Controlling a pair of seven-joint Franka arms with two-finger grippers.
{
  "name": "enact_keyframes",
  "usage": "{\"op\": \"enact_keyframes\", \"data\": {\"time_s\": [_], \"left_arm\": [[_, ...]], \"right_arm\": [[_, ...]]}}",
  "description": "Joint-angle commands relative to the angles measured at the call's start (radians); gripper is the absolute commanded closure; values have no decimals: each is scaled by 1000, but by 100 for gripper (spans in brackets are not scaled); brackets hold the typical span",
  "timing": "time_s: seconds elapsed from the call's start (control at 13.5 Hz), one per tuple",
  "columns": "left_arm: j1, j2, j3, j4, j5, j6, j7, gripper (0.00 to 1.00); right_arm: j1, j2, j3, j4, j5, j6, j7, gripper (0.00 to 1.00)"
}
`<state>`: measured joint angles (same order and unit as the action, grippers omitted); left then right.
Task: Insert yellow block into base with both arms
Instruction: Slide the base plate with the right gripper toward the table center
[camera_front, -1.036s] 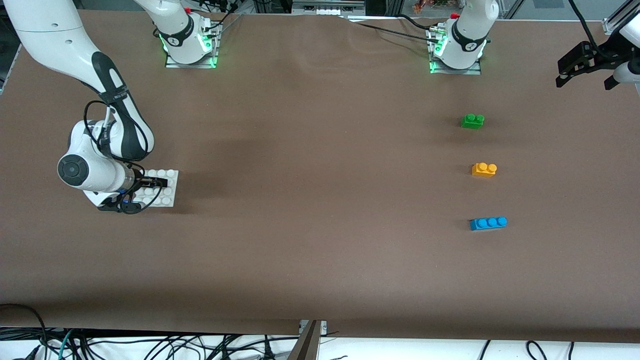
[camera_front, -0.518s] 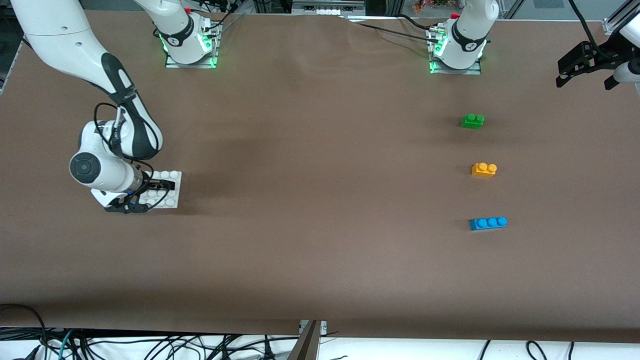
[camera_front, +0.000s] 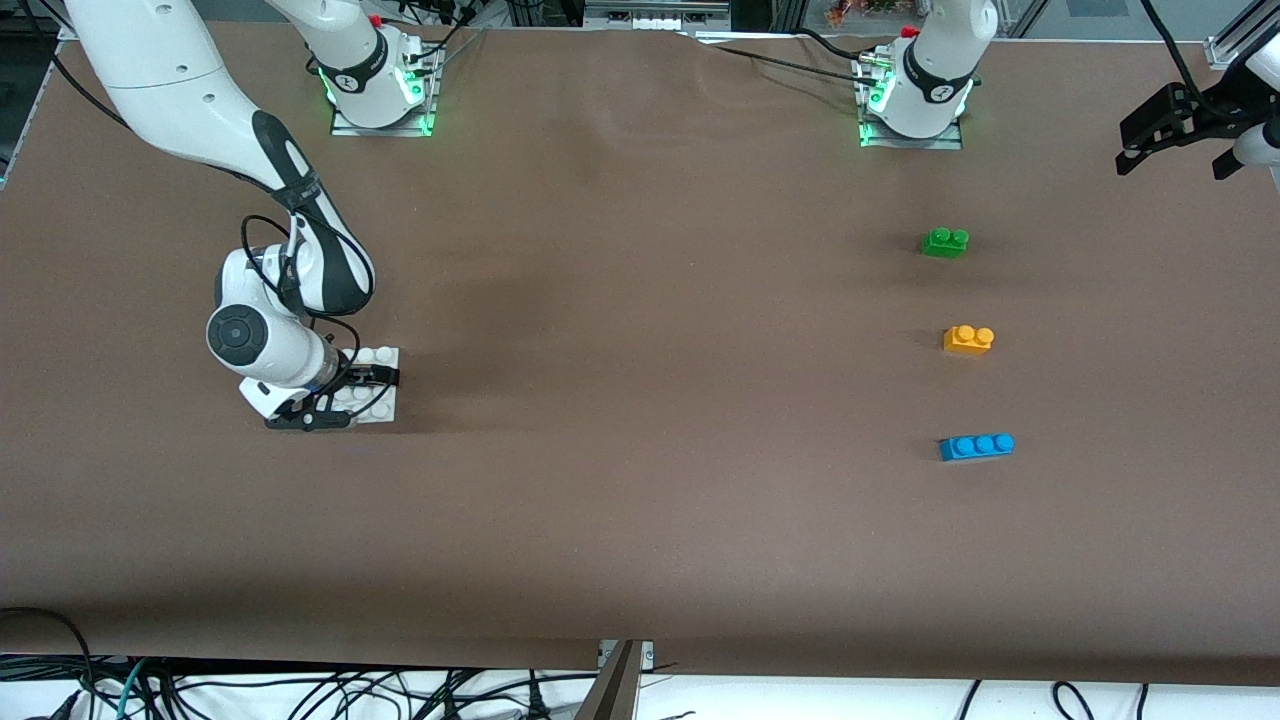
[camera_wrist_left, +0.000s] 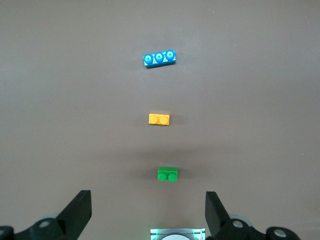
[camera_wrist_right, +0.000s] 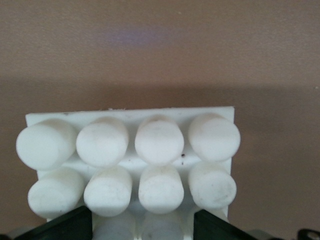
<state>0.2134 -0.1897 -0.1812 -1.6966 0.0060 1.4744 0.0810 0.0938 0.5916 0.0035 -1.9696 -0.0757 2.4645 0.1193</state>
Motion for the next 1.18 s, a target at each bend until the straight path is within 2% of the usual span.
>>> {"op": "enact_keyframes", "data": {"time_s": [0.0,0.74,1.11], "left_arm": [[9,-1,-4,11,-3,-9,-4,0],[11,-1,-4,11,-3,-9,-4,0],[12,-1,-4,11,-3,-9,-4,0]], "right_arm": [[33,60,23,15,37,44,43,0],[141,69,29,44,59,45,154,0],[224,114,29,112,77,45,262,0]]}}
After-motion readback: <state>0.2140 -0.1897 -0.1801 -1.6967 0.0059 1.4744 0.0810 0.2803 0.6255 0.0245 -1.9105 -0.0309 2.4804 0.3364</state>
